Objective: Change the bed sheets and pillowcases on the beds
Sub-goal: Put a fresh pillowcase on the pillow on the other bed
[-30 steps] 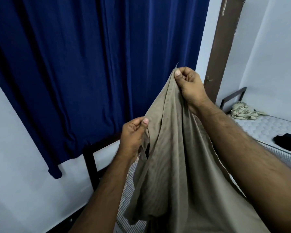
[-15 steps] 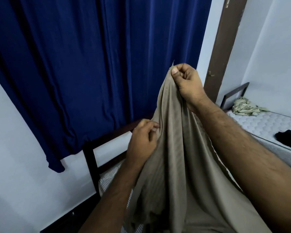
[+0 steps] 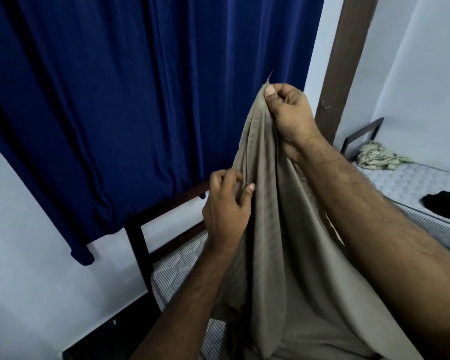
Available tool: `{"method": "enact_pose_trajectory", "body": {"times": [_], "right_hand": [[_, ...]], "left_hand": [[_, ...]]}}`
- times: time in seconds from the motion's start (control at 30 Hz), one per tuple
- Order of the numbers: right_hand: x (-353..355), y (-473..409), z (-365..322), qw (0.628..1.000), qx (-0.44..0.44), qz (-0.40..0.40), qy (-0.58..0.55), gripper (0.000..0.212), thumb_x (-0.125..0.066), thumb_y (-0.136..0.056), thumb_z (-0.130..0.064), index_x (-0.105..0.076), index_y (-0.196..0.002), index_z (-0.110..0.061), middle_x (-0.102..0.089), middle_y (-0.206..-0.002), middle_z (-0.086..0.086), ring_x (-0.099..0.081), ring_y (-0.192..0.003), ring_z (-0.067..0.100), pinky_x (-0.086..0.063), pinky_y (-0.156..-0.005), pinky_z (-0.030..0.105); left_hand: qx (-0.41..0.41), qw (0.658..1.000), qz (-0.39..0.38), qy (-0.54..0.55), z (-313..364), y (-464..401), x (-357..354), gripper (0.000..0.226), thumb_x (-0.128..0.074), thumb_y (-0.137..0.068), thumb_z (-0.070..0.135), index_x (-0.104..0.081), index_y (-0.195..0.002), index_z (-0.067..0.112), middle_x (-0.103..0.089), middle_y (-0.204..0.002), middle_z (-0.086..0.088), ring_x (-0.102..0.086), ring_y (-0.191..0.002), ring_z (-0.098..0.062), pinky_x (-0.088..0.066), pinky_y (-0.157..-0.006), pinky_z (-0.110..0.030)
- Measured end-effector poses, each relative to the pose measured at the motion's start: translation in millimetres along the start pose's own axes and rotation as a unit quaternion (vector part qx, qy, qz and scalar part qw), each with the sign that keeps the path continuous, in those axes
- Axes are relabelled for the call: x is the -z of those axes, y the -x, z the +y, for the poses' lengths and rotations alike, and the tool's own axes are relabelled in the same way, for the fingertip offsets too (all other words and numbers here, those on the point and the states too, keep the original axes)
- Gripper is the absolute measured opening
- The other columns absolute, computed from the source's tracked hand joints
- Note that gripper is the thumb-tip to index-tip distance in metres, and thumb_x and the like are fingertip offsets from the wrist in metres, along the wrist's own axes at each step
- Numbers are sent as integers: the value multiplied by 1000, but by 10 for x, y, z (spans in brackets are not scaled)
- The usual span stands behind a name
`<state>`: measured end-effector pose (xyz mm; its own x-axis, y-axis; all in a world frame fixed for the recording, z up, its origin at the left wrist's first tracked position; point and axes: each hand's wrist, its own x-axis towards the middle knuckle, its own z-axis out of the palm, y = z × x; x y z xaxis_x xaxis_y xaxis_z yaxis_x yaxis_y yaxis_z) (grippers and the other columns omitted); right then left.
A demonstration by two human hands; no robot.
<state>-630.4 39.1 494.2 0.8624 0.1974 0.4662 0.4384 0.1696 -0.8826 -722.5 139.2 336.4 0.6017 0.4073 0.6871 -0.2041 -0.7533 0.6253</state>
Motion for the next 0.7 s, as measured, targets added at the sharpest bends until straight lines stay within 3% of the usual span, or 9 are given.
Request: {"method": "enact_pose_trajectory", "body": {"times": [0.13, 0.27, 0.33, 0.47, 0.6, 0.7], "right_hand": [[-8, 29, -42, 999, 7, -31, -4, 17, -55, -103, -23, -66, -99, -11, -68, -82, 1, -64, -76, 11, -57, -77, 28], [-25, 70, -44, 998, 20, -53, 22, 15, -55, -103, -23, -64, -97, -12, -67, -80, -2, -63, -73, 8, -56, -75, 25], [-30, 81, -28, 998, 23, -60, 28, 15, -56, -103, -23, -64, -96, -13, -67, -80, -2, -63, -74, 9, -56, -77, 26], [-15, 80, -15, 997, 31, -41, 50, 15, -56, -103, -24, -64, -97, -12, -66, -81, -2, -62, -76, 9, -56, -80, 26], [71, 9, -36, 997, 37, 57, 48, 15, -58, -102, -26, -65, -91, -18, -67, -75, -9, -62, -73, 5, -56, -78, 24], [143, -17, -14, 996, 13, 88, 30, 16, -58, -102, -27, -64, -89, -20, -66, -75, -10, -60, -71, 2, -55, -77, 23]], "left_hand": [[0, 999, -24, 32, 29, -81, -26, 40, -67, -91, 27, -55, -129, 35, -41, -128, 8, -51, -108, -6, -57, -80, -29], [-10, 994, -35, 102, 60, -181, -64, 49, -69, -88, 22, -55, -135, 23, -39, -135, 2, -49, -121, -12, -48, -104, -30], [5, 990, -45, 131, 54, -228, -87, 46, -70, -88, 21, -60, -133, 18, -40, -137, 3, -48, -123, -11, -45, -107, -30], [65, 977, -74, 187, 26, -230, -81, 22, -68, -91, 34, -73, -97, 14, -51, -121, 7, -55, -113, -10, -52, -98, -31], [136, 970, -114, 164, -204, -81, -49, 29, -68, -95, 36, -70, -78, 13, -60, -105, 10, -59, -94, -1, -52, -87, -28], [189, 959, -63, 200, -391, -44, 83, 31, -67, -97, 30, -68, -67, 22, -64, -69, 15, -57, -68, -6, -47, -71, -28]]}}
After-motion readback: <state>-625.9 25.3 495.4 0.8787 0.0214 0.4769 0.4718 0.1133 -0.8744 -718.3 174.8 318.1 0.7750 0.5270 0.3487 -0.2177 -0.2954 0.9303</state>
